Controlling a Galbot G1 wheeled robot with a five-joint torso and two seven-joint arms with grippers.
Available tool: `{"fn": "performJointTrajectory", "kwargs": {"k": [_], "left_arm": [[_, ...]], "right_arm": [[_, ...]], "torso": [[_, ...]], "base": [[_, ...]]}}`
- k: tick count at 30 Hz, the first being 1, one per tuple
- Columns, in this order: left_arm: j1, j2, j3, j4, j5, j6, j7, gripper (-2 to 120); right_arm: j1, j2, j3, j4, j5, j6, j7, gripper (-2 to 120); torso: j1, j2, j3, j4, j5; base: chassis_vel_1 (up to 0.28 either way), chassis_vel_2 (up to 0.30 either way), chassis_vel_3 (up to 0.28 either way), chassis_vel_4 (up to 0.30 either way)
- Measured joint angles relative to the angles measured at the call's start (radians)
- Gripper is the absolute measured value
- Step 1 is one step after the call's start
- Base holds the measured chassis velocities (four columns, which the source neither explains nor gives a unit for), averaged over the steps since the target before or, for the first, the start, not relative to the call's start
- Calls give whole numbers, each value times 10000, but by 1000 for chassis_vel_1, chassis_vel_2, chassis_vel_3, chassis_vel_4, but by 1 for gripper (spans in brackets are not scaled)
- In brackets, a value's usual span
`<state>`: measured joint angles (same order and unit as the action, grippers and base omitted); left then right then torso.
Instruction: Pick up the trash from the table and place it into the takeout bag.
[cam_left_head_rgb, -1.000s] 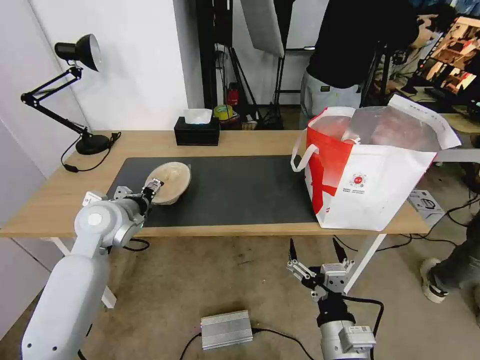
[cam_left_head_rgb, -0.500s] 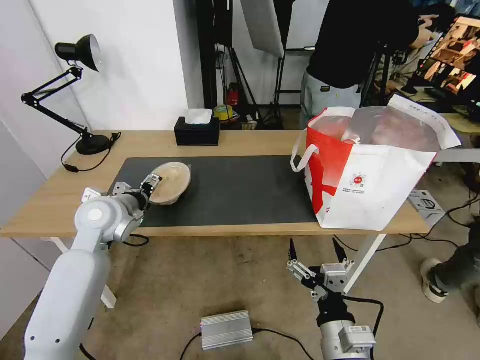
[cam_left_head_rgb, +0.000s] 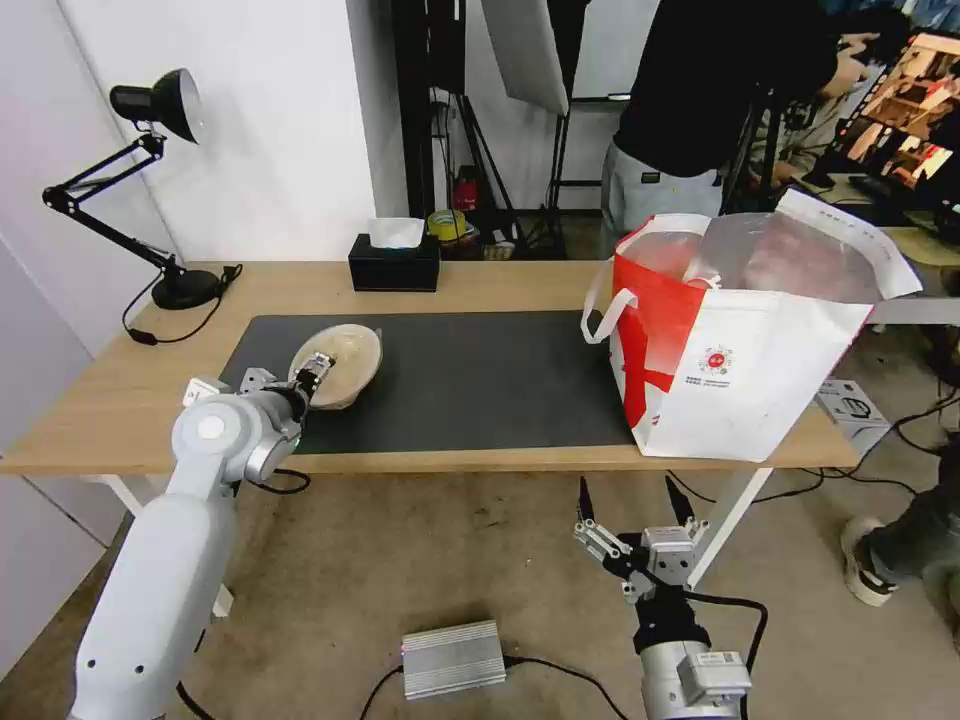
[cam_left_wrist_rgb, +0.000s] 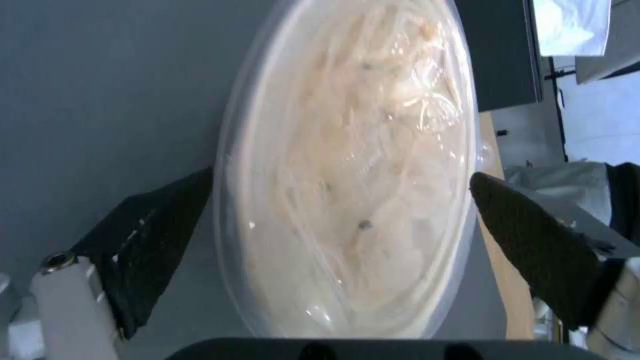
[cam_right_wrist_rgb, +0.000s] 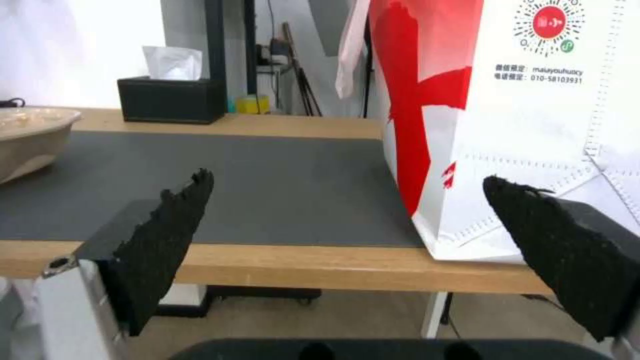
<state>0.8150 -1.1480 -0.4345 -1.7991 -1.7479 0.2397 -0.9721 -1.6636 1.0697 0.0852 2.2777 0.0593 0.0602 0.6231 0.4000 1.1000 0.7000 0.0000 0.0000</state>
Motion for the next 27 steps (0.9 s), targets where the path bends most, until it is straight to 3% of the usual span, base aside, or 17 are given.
{"fn": "performJointTrajectory", "kwargs": {"k": [16,23,27], "left_arm": [[-233,-197,225,302,284,66,142,100],[-228,-221,235,309,371,-26,157,78],[-195,-221,264,205,406,-89,141,59]], "right_arm": [[0,0,0,0,0,0,0,100],[0,0,0,0,0,1,0,100],[0,0,0,0,0,0,0,100]], "torso": [[0,0,0,0,0],[0,0,0,0,0],[0,0,0,0,0]], "base": [[0,0,0,0],[0,0,0,0],[0,0,0,0]]}}
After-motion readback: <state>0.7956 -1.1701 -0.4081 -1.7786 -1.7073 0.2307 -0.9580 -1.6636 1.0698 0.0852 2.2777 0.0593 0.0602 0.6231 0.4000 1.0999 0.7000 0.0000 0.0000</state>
